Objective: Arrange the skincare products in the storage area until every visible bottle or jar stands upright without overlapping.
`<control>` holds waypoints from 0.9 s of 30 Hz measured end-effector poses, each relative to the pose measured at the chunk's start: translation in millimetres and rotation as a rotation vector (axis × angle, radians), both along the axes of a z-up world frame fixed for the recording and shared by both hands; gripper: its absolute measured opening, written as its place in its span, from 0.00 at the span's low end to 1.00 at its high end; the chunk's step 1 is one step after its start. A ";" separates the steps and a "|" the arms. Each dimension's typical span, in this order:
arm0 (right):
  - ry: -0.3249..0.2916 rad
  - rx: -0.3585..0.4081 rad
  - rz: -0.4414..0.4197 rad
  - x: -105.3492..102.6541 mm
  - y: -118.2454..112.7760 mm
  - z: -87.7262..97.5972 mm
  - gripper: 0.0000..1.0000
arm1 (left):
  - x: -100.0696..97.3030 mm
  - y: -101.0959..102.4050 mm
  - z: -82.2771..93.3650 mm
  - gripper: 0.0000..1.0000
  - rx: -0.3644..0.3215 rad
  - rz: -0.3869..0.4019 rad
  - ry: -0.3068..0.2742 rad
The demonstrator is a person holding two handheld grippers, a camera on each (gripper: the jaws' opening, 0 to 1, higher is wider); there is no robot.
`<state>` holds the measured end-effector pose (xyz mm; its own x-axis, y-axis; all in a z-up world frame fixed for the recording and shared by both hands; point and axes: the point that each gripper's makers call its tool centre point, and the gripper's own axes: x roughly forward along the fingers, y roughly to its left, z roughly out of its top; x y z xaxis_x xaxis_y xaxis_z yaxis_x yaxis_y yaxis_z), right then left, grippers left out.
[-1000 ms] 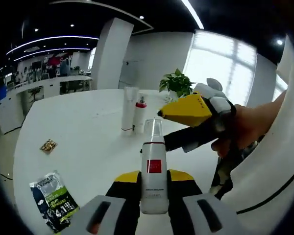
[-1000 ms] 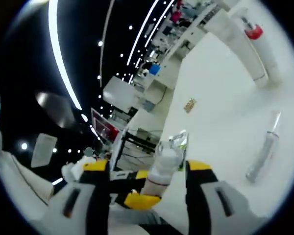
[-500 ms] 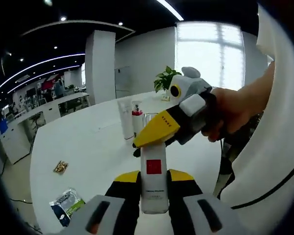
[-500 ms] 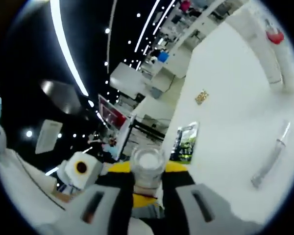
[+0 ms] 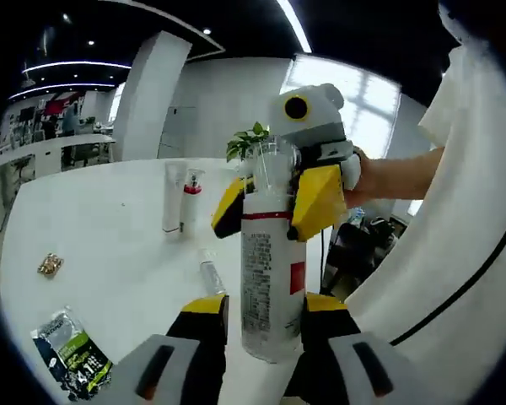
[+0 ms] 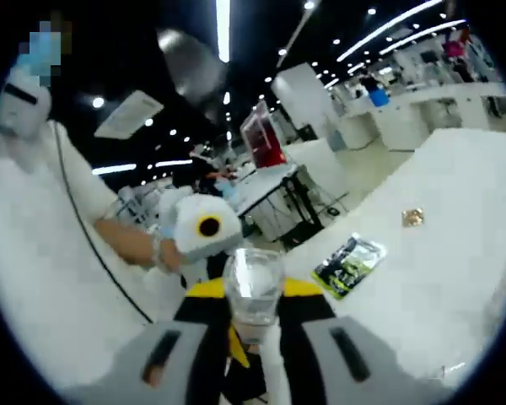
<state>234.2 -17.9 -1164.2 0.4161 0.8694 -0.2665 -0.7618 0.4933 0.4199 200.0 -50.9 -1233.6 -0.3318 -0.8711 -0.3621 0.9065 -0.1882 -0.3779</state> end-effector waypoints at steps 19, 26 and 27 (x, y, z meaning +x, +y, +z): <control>-0.015 0.016 -0.245 33.6 -7.8 6.2 0.32 | 49.5 0.3 12.0 0.23 -0.056 0.298 -0.040; 0.020 -0.018 -0.320 39.7 -8.7 -5.2 0.32 | 66.6 -4.1 3.5 0.23 0.026 0.390 -0.148; 0.026 -0.021 -0.319 39.9 -8.3 -4.3 0.32 | 72.1 -3.4 -0.2 0.23 0.050 0.420 -0.174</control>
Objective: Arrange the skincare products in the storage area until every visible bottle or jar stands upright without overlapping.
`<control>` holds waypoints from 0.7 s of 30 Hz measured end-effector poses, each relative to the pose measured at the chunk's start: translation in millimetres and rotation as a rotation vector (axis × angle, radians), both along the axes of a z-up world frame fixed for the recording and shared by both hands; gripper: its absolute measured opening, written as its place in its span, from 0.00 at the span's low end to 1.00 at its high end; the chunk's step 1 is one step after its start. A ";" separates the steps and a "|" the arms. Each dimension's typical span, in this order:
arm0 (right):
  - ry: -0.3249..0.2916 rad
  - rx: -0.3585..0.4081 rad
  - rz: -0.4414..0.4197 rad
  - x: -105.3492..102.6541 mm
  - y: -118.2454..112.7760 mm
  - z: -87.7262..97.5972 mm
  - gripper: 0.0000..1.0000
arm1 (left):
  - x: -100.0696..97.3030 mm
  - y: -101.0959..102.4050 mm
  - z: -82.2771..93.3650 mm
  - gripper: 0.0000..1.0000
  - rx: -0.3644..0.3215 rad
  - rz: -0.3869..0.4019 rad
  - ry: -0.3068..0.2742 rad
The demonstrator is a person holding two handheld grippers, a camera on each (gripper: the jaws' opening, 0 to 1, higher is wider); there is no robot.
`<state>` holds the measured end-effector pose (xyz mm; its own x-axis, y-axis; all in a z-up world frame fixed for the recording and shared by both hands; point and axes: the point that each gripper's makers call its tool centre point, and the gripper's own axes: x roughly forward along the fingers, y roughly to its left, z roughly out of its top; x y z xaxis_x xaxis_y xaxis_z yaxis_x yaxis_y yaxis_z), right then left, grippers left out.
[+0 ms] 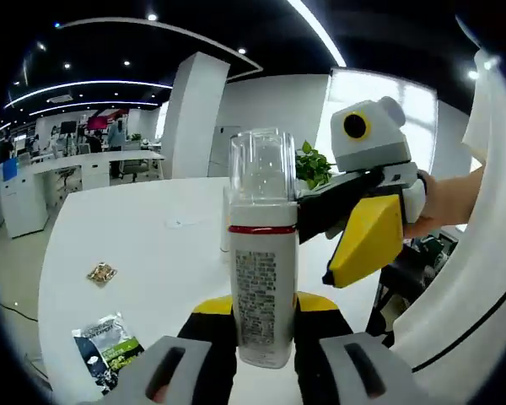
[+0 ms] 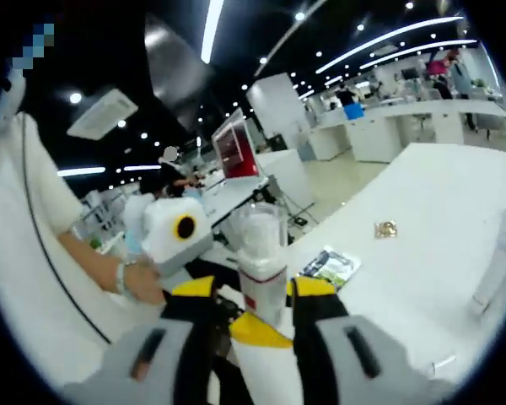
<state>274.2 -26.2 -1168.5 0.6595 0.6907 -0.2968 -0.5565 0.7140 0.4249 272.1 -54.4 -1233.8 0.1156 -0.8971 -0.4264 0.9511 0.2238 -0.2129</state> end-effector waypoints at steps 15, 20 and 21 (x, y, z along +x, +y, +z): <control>0.051 -0.025 -0.144 6.8 -23.2 -11.2 0.21 | -10.5 -18.0 -5.3 0.24 0.024 -0.081 -0.077; 0.045 -0.016 -0.199 -1.2 -38.5 -18.3 0.21 | -16.4 -17.0 -17.6 0.31 0.046 -0.062 -0.074; 0.042 -0.021 -0.210 -1.5 -42.5 -19.3 0.21 | -16.1 -16.6 -18.6 0.38 0.047 -0.060 -0.079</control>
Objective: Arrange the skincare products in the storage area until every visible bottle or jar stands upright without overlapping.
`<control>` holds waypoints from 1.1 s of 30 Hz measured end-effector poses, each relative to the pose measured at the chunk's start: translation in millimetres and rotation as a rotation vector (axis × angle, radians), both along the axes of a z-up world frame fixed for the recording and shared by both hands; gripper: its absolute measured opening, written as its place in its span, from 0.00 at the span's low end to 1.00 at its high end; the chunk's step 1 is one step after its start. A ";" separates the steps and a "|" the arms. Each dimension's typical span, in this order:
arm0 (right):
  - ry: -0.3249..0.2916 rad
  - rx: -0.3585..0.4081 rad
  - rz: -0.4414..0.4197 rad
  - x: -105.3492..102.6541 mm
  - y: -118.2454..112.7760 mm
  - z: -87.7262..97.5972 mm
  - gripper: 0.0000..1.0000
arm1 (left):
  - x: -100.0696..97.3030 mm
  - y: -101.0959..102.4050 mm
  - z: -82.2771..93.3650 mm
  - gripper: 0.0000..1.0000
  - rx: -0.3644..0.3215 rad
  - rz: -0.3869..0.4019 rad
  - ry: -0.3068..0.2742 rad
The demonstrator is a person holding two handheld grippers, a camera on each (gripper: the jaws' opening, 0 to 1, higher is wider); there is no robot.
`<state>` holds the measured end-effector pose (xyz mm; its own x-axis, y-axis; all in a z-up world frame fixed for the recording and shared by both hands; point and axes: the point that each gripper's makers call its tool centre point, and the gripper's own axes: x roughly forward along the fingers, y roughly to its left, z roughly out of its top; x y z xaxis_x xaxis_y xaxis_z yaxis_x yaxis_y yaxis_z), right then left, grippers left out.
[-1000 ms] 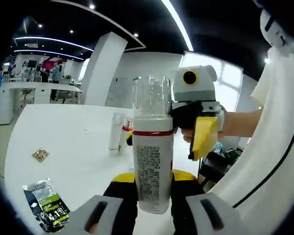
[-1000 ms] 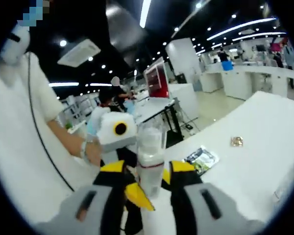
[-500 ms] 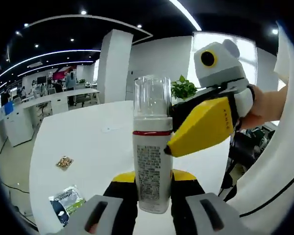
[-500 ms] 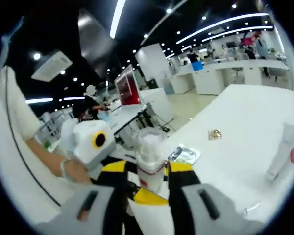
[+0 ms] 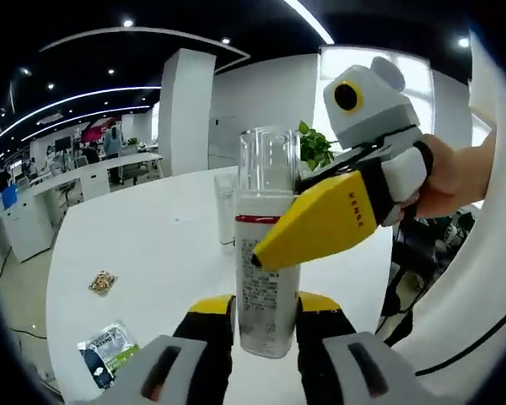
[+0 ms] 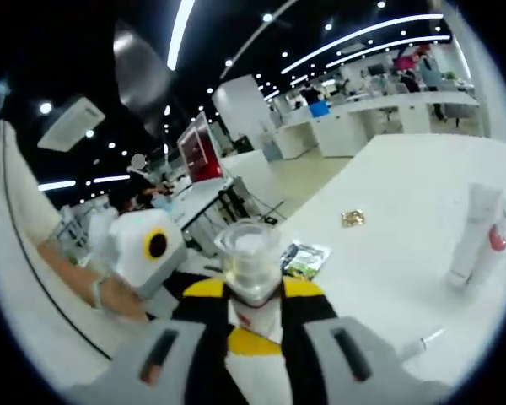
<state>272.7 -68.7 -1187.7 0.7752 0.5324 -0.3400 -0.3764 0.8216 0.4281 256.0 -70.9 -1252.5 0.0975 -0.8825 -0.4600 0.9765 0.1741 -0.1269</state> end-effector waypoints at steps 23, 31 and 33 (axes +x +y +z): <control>0.001 -0.431 -0.350 58.4 -195.2 -114.4 0.21 | 18.2 77.7 5.0 0.47 0.014 0.279 0.076; 0.026 -0.443 -0.389 69.7 -210.4 -143.0 0.21 | 11.1 106.5 -3.0 0.46 0.043 0.370 0.102; -0.023 -0.416 -0.414 73.9 -210.8 -138.5 0.21 | 10.1 111.9 -5.4 0.46 0.055 0.398 0.100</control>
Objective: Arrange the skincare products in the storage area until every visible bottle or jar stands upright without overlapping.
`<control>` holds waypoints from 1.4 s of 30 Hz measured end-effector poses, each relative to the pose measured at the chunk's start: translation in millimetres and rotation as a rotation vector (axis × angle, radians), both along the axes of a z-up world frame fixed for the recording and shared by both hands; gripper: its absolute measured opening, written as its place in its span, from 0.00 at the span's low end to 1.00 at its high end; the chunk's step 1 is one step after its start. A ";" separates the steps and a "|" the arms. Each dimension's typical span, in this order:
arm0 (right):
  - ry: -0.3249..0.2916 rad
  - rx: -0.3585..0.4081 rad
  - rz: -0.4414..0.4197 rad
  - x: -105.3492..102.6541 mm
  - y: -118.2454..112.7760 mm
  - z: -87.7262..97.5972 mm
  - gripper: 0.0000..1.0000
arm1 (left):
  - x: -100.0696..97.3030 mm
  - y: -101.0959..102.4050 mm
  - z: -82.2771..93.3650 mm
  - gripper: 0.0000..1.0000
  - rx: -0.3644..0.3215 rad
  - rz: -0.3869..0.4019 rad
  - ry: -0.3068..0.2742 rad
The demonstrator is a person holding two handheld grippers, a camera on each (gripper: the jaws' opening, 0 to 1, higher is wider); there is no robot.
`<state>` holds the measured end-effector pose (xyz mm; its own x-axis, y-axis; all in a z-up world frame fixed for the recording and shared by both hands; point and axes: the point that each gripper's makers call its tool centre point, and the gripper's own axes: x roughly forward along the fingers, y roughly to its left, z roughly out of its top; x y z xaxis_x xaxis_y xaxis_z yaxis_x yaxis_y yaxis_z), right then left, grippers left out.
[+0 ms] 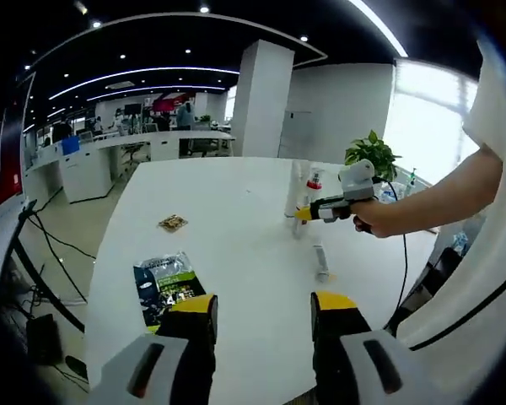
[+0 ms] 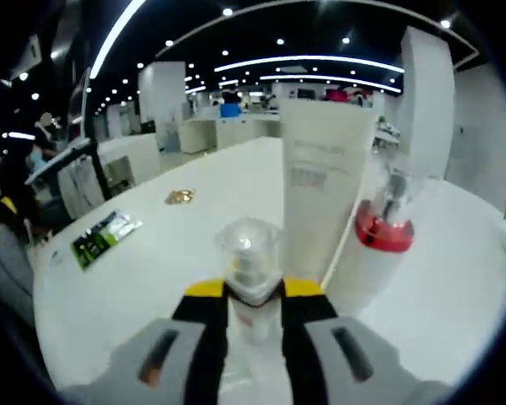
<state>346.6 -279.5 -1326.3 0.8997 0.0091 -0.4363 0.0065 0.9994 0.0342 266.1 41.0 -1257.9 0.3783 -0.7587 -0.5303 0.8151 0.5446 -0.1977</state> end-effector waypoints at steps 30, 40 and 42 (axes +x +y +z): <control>0.113 0.045 -0.072 2.0 -13.9 -33.9 0.22 | 3.2 6.1 -0.6 0.44 0.036 0.065 -0.017; 0.107 0.017 -0.095 -1.4 -18.7 -33.9 0.22 | 0.9 11.1 -3.1 0.43 0.047 0.078 -0.016; 0.110 0.014 -0.102 -2.7 -23.0 -33.7 0.22 | 0.6 9.7 -3.0 0.43 0.047 0.074 -0.016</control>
